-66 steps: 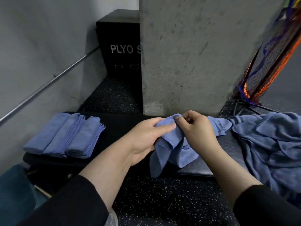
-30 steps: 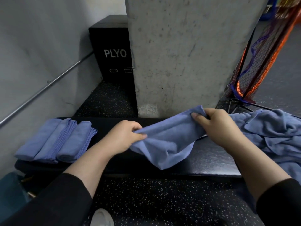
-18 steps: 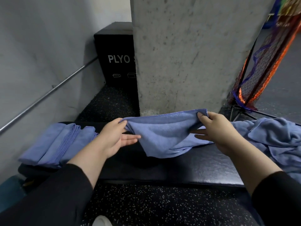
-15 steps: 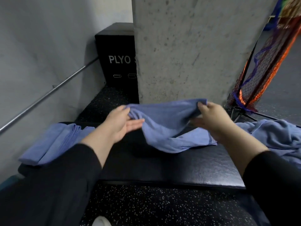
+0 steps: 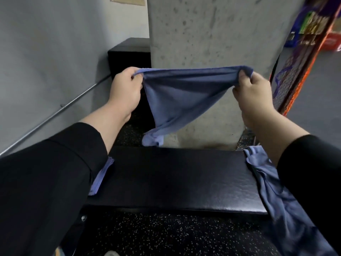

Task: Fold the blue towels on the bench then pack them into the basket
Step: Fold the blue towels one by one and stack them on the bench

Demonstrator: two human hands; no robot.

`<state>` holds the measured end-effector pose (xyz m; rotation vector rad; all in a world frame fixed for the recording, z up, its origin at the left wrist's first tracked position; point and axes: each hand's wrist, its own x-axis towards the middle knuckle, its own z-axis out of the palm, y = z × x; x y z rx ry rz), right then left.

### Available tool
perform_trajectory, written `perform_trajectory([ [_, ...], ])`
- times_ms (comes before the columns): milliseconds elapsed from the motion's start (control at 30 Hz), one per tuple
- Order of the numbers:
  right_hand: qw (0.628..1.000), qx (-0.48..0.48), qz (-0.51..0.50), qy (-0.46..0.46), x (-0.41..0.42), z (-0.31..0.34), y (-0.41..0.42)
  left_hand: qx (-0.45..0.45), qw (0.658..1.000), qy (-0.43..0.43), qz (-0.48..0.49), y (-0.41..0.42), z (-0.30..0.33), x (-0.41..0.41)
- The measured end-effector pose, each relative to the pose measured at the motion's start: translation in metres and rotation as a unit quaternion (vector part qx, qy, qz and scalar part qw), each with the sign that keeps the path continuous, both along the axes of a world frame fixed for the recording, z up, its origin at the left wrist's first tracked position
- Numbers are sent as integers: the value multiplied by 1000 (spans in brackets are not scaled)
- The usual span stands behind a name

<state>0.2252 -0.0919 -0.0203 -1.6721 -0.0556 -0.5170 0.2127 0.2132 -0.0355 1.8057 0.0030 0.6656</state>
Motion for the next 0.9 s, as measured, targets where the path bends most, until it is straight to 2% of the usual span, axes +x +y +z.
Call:
perform_trajectory([
  [100,999,-38,-7,-3,-26,-20,-7,60,996,-6,60,-1,-11,-23],
  [233,996,-78,34,22,-49,-42,-14,-49,998,34,32,0,-28,-42],
  [367,994,-31,61,84,-56,-61,-15,-42,995,80,49,0,-47,-56],
  [433,993,-19,46,105,-61,-78,-15,-79,991,94,45,-4,-64,-66],
  [533,989,-15,36,142,-72,-112,-15,-151,977,147,19,-14,-98,-82],
  [633,969,-26,59,240,-82,-146,-16,-214,948,237,10,-19,-133,-93],
  [733,936,-24,121,329,-81,-166,-16,-170,917,362,-5,-15,-155,-93],
  [800,932,-26,130,339,-69,-173,-17,-138,898,418,-14,-14,-157,-88],
  [867,936,-35,118,328,-51,-172,-17,-141,891,432,-10,-12,-155,-74],
  [900,943,-59,100,311,-39,-168,-16,-141,899,414,-2,-11,-153,-63],
])
